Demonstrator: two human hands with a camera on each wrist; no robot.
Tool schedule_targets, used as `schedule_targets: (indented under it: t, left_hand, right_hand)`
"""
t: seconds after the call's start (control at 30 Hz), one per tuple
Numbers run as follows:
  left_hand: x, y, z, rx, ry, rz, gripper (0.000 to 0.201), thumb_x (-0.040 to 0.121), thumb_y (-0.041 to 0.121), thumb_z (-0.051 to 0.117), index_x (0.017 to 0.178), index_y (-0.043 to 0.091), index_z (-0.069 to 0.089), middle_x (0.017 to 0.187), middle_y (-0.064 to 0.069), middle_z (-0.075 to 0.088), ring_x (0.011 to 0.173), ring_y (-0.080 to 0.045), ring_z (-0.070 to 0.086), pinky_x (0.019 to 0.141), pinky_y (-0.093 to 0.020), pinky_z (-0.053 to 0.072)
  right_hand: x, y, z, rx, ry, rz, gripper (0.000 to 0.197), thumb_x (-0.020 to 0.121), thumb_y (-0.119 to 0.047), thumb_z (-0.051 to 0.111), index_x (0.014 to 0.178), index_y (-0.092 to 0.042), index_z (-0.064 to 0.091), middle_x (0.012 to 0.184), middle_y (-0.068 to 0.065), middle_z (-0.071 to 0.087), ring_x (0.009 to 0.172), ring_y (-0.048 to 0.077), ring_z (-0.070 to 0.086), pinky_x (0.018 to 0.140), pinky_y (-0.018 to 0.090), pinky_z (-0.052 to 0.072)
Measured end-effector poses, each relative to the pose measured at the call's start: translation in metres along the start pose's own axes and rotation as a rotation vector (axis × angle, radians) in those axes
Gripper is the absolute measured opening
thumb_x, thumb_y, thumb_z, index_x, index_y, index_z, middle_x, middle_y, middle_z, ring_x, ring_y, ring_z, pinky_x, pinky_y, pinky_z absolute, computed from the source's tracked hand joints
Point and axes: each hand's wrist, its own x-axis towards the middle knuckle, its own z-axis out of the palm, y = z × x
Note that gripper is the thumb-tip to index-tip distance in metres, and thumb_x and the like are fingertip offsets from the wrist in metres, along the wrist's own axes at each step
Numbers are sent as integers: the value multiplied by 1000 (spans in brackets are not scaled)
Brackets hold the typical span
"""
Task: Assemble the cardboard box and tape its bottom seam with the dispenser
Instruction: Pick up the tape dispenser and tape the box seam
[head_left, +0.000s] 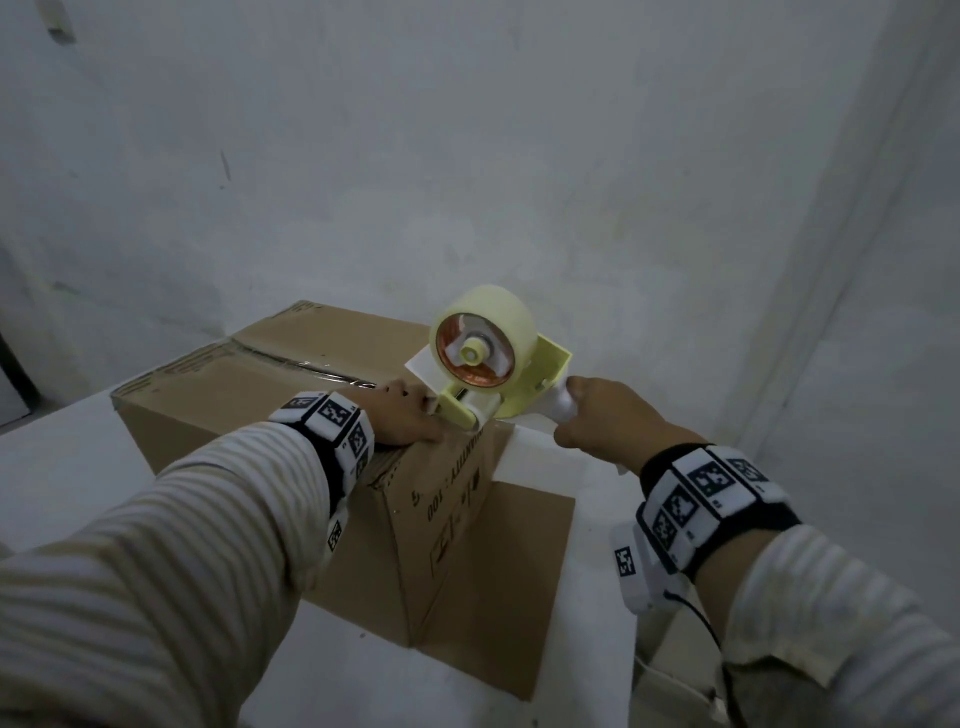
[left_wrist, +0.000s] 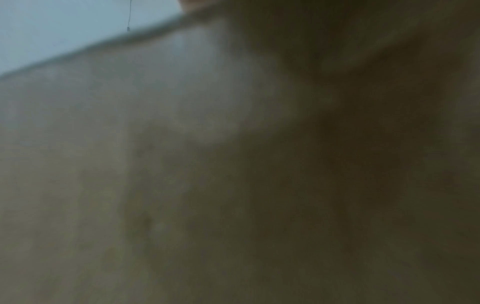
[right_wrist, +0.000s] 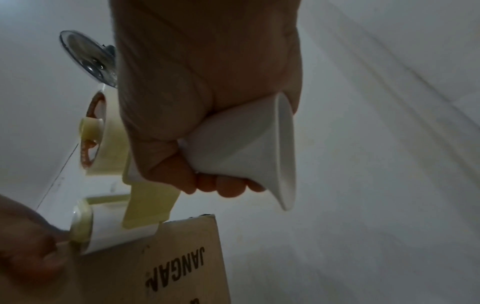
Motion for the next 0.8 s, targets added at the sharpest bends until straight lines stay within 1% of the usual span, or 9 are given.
schedule_targets:
  t: [0.1,0.2,0.27,0.37,0.43,0.47,0.57,0.67,0.8]
  left_hand:
    - [-4,-1,2,-74,12,14,77,85,57,48,148,19,27,158,-14,13,145,-35,13,119,-51,13]
    - [-6,2,0,-70,37,16,71,90,46,51,149,17,25,158,-14,13,146,-35,14,119,-50,13]
    - [-6,2,-1,-79,31,23,68,91,44,50,149,17,26,158,-15,13,145,-35,15,119,-49,13]
    - [-6,1,-4,-35,-45,31,72,87,59,37,149,26,20,158,-15,10,146,-35,9,117,-53,17]
    - [-9,2,-7,44,-85,42,87,71,74,26,147,33,19,159,-13,7,146,-34,9,115,-55,18]
    - [-9,2,-7,50,-81,34,87,71,74,27,148,32,19,159,-13,7,146,-35,9,116,-54,18]
    - [-12,4,-4,52,-28,30,73,90,54,40,151,25,14,159,-14,3,147,-35,4,117,-51,16]
    - [-13,2,0,52,-2,35,76,87,56,38,151,31,6,160,-9,-6,147,-35,-4,116,-54,15]
    - [-15,4,2,64,6,61,83,77,62,30,150,31,5,161,-9,-3,147,-36,-2,116,-55,14]
  right_hand:
    - [-3,4,4,18,-6,3,31,80,-16,61,110,-10,54,86,4,53,78,24,51,55,26,37]
    - [-7,8,6,24,7,14,20,80,-15,60,95,-15,48,79,2,50,75,23,50,50,25,34]
    - [-9,12,6,11,0,23,21,80,-16,61,97,-14,49,84,4,52,76,23,51,55,27,37]
    - [-14,17,8,-21,-20,34,30,80,-17,61,109,-12,53,90,6,54,78,23,52,54,26,38]
    - [-15,16,11,-24,-30,35,30,82,-17,60,110,-11,52,92,7,56,78,22,52,47,23,35]
    - [-15,14,13,-24,-34,37,29,82,-17,59,110,-12,52,90,7,55,77,22,51,45,23,34]
    - [-14,6,25,-9,-35,39,18,84,-14,55,101,-13,51,85,5,51,73,23,49,44,22,29]
    - [-15,3,35,66,-17,60,12,81,-10,54,93,-11,50,82,7,53,74,25,51,46,22,31]
    - [-19,5,41,211,-39,120,11,80,-9,55,86,-11,47,77,8,55,65,26,55,49,23,38]
